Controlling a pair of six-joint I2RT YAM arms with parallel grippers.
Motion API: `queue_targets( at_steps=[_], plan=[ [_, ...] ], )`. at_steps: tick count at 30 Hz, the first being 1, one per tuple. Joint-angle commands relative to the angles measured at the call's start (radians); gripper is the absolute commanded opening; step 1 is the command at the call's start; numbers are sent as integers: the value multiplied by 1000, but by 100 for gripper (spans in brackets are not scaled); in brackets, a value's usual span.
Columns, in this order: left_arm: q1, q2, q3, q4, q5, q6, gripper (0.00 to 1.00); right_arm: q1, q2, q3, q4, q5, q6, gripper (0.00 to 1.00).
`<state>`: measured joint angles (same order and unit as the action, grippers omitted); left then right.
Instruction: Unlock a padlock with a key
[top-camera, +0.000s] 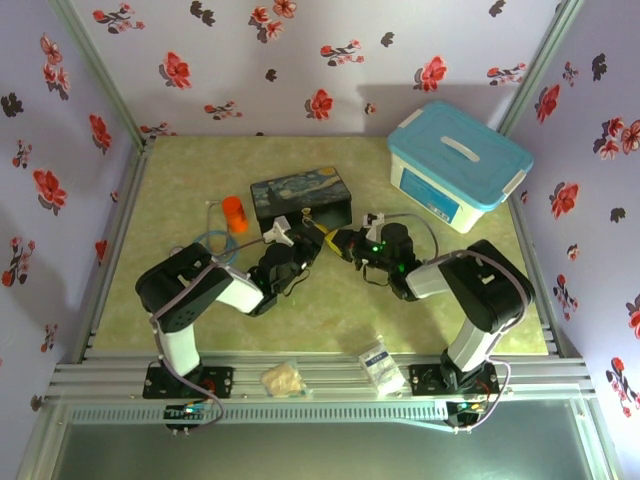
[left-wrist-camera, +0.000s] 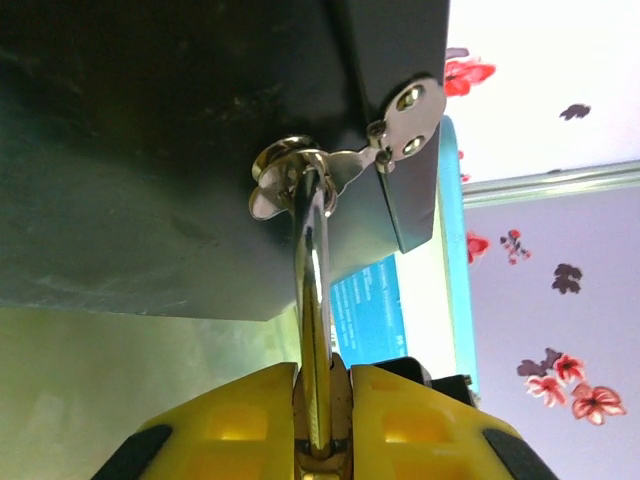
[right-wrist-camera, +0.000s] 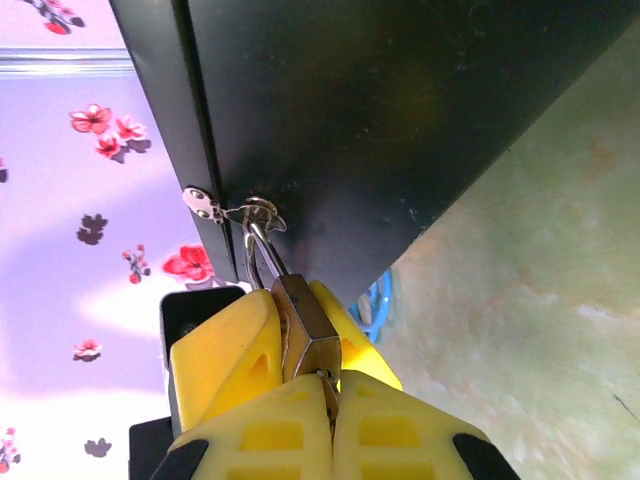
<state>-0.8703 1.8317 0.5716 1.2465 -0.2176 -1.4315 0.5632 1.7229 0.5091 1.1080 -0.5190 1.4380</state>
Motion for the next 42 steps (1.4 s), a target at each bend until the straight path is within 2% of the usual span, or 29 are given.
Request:
queue_targets(
  at_steps=[1, 4, 7, 9, 13, 17, 20, 23, 26, 31, 35, 42],
  plan=[
    [-67, 32, 28, 44, 179, 5, 0, 12, 39, 53, 275, -1, 116, 3],
    [-67, 25, 23, 42, 176, 5, 0, 15, 10, 41, 183, 11, 38, 7],
    [-67, 24, 7, 39, 161, 0, 0, 15, -80, 7, -22, 40, -98, 14],
    [-67, 25, -3, 35, 150, -2, 0, 15, -177, 5, -271, 64, -247, 29],
    [-65, 12, -15, -27, 129, 13, 0, 39, -373, 40, -828, 234, -570, 35],
    [-63, 23, -20, -56, 128, 14, 0, 69, -473, 55, -1044, 363, -773, 36],
    [-64, 33, -27, -57, 127, 11, 0, 101, -506, 57, -1086, 400, -906, 36],
    [-65, 32, -39, -60, 127, 8, 0, 178, -541, 32, -1067, 518, -1071, 34],
    [-70, 29, -46, -64, 124, 0, 0, 264, -557, -11, -988, 653, -1221, 36],
    [-76, 23, -40, -75, 125, -3, 0, 357, -489, -39, -863, 754, -1428, 36],
    [-77, 9, -43, -68, 130, -11, 0, 382, -402, -22, -838, 758, -1506, 36],
    [-76, -25, -39, -97, 136, -2, 0, 408, -292, -19, -665, 821, -1552, 35]
  ],
)
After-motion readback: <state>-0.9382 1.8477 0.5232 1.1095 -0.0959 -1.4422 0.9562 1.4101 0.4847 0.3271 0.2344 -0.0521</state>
